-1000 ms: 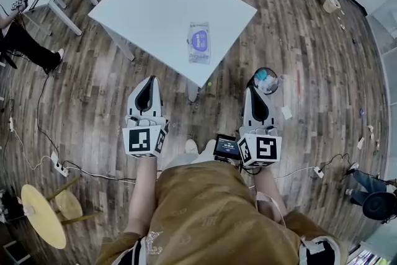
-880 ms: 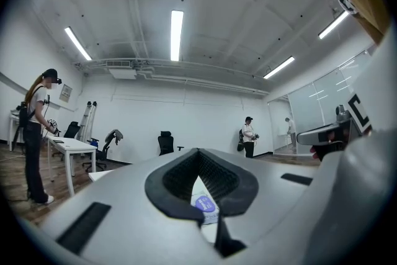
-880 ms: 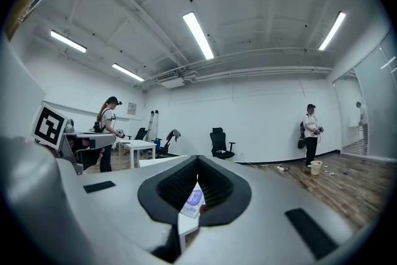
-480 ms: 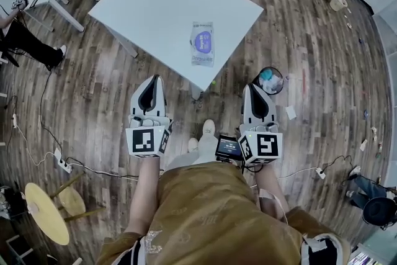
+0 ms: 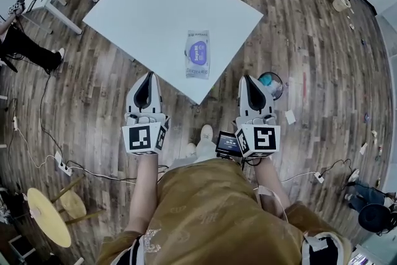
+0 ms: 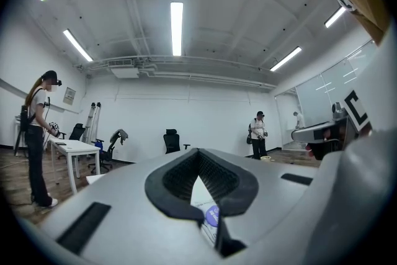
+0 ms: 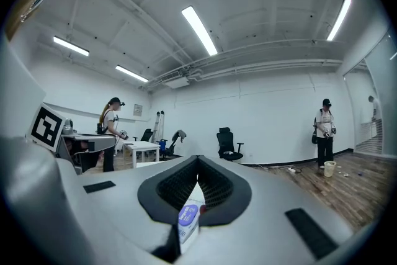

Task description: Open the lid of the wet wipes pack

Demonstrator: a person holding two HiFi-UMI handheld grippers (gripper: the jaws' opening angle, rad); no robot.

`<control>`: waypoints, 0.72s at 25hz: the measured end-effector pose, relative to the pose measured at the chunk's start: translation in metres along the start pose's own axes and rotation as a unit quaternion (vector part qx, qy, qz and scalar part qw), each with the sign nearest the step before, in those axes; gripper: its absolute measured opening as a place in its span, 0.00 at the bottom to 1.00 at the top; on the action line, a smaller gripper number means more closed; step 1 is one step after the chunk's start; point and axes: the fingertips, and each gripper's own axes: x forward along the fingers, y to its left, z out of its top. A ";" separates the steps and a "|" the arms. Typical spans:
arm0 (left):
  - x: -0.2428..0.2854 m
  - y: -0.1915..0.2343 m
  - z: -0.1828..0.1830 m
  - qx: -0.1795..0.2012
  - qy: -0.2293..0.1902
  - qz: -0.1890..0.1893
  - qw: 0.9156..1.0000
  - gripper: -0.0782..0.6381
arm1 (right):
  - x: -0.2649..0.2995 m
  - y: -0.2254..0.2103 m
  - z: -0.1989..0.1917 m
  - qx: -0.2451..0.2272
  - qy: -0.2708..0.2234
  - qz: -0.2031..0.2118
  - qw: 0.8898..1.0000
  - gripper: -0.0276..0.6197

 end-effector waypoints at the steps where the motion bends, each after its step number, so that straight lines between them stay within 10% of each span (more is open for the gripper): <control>1: 0.006 -0.001 0.001 0.001 -0.001 0.000 1.000 0.11 | 0.006 -0.003 0.001 -0.002 -0.001 0.004 1.000 0.06; 18: 0.048 -0.011 0.007 0.014 -0.004 0.021 1.000 0.11 | 0.048 -0.031 0.004 0.005 -0.008 0.034 0.999 0.06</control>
